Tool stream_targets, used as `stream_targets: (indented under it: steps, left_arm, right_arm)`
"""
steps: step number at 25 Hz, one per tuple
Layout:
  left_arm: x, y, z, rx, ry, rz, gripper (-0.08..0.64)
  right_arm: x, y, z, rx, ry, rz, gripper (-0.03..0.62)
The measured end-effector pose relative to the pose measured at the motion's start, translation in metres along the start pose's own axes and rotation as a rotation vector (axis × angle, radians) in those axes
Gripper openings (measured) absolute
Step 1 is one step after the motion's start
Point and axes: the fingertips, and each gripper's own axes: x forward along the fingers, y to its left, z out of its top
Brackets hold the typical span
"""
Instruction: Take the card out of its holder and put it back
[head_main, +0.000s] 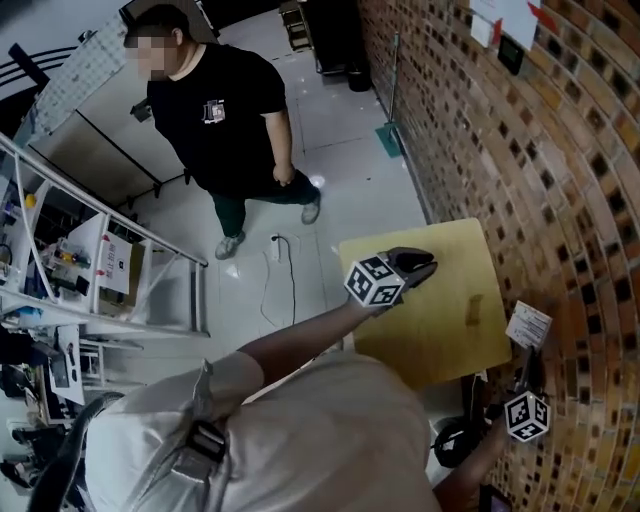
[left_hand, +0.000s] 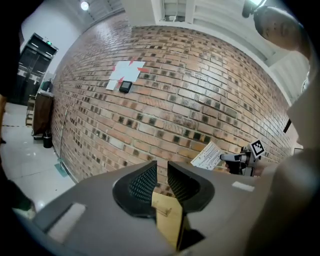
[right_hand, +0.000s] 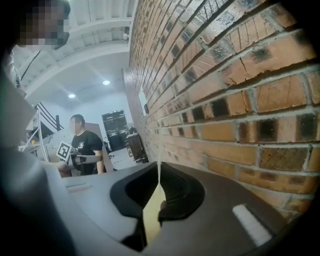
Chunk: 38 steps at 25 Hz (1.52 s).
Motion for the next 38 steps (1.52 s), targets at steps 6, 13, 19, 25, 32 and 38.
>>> stream_targets:
  steps: [6,13,19,25,32,38]
  left_arm:
    - [-0.015,0.001,-0.010,-0.008,0.007,0.029,0.086]
    - [-0.024,0.005,-0.018,-0.023,0.009,0.072,0.086]
    - [-0.028,0.005,-0.020,-0.027,0.015,0.089,0.086]
    - [-0.029,0.006,-0.025,-0.018,0.030,0.091,0.084]
    - [-0.011,0.002,-0.030,0.019,0.073,0.071,0.084]
    - [0.002,-0.001,-0.034,0.035,0.093,0.059,0.084]
  right_arm:
    - [0.014,0.011,-0.008,-0.016,0.027,0.043,0.014]
    - [0.024,0.009,-0.010,-0.022,0.037,0.068,0.014]
    - [0.027,0.010,-0.012,-0.033,0.049,0.072,0.014]
    - [0.043,0.012,-0.026,-0.121,0.085,0.088,0.014]
    - [0.056,-0.003,-0.045,-0.093,0.138,0.073,0.014]
    - [0.058,-0.019,-0.049,-0.101,0.150,0.053,0.014]
